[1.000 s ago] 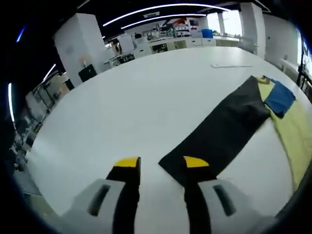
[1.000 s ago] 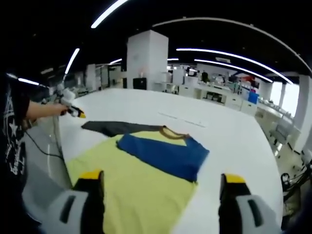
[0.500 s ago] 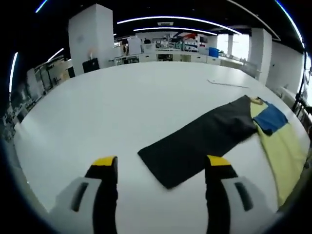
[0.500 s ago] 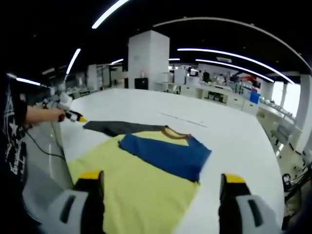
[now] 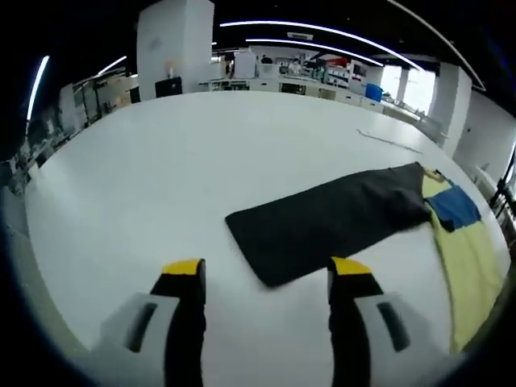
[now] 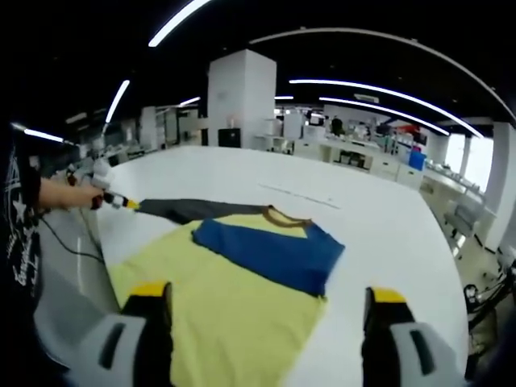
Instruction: Fold the garment on the visible template until the final outline fits inside the template.
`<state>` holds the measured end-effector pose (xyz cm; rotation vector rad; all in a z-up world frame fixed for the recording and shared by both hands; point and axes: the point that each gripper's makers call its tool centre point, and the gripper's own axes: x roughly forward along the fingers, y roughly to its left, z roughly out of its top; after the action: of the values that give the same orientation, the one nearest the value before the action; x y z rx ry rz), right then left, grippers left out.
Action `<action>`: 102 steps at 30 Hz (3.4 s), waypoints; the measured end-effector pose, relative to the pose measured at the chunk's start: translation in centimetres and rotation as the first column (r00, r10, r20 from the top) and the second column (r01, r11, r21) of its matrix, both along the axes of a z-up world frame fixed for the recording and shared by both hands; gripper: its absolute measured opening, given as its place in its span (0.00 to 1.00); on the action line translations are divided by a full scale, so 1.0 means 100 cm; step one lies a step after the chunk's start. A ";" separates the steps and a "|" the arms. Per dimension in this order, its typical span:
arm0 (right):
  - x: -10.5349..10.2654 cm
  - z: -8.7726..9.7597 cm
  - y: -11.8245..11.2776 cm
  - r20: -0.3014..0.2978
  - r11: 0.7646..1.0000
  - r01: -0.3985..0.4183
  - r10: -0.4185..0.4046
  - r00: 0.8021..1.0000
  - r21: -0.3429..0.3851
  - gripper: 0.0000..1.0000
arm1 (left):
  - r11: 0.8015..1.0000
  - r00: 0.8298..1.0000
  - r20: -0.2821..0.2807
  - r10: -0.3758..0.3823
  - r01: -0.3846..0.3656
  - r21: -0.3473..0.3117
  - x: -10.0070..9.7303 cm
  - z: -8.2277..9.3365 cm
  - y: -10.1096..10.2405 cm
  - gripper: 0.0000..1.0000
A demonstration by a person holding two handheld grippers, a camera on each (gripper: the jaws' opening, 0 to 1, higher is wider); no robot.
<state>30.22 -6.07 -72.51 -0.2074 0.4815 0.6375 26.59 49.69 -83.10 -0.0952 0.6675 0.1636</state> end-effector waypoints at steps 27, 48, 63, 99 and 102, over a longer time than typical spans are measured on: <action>-0.006 -0.010 0.000 -0.030 0.999 -0.029 0.027 0.999 -0.042 1.00 | 0.972 0.977 -0.057 0.205 -0.210 -0.109 -0.003 -0.015 0.004 0.06; -0.009 -0.012 -0.001 -0.054 1.000 -0.024 0.024 0.998 -0.006 1.00 | 0.991 0.992 -0.033 0.123 -0.125 -0.056 0.026 0.004 0.025 0.00; -0.012 -0.011 0.003 -0.056 1.000 -0.030 0.030 0.998 0.000 1.00 | 0.999 0.999 0.014 0.035 -0.034 -0.038 0.036 0.021 0.021 0.00; -0.029 -0.021 0.030 -0.079 0.996 -0.074 0.078 0.994 0.049 1.00 | 0.956 0.952 0.210 -0.223 0.256 -0.141 0.102 0.121 -0.127 0.00; -0.031 -0.021 0.033 -0.084 0.996 -0.077 0.081 0.993 0.052 1.00 | 0.946 0.941 0.228 -0.249 0.287 -0.152 0.114 0.120 -0.129 0.00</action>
<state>27.07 -2.77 -74.65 -0.1543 0.5421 0.7373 38.04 36.78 -71.09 -0.1938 0.4804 -0.1710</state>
